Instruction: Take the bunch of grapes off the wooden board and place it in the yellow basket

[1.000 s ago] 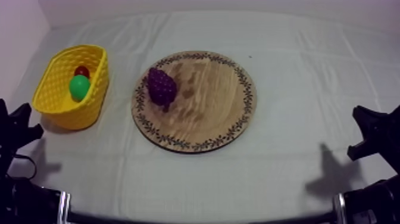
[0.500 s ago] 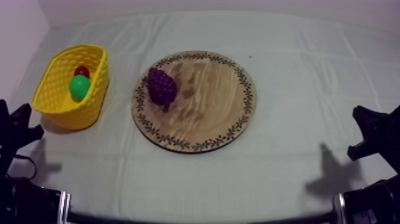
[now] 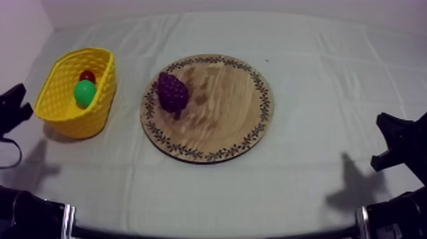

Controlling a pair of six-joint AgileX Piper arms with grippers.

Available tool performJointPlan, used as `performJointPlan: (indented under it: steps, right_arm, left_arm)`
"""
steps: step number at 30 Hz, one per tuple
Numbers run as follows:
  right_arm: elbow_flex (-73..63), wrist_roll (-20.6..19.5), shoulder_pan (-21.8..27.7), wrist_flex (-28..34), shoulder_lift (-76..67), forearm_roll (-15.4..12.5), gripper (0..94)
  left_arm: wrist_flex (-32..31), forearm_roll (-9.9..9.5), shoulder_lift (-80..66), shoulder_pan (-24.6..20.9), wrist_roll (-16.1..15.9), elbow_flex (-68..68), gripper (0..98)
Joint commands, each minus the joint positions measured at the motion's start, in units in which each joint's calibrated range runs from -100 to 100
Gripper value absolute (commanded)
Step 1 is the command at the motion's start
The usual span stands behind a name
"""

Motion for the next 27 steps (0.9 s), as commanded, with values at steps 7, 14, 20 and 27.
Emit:
performJointPlan:
  steps: [7,14,20,27]
  right_arm:
    - [0.0,0.0,0.0,0.0,0.0,0.0,0.4]
    - [0.0,0.0,0.0,0.0,0.0,0.0,0.4]
    - [0.0,0.0,0.0,0.0,0.0,0.0,0.4]
    - [0.0,0.0,0.0,0.0,0.0,0.0,0.4]
  left_arm:
    - [11.0,-1.59,16.2,3.8,3.9,-24.7,0.0]
    - [21.9,-2.12,27.0,8.2,5.8,-43.0,0.0]
    - [28.1,-3.45,36.4,11.6,8.1,-53.4,0.0]
    - [34.6,-4.69,45.6,15.3,9.6,-62.1,0.0]
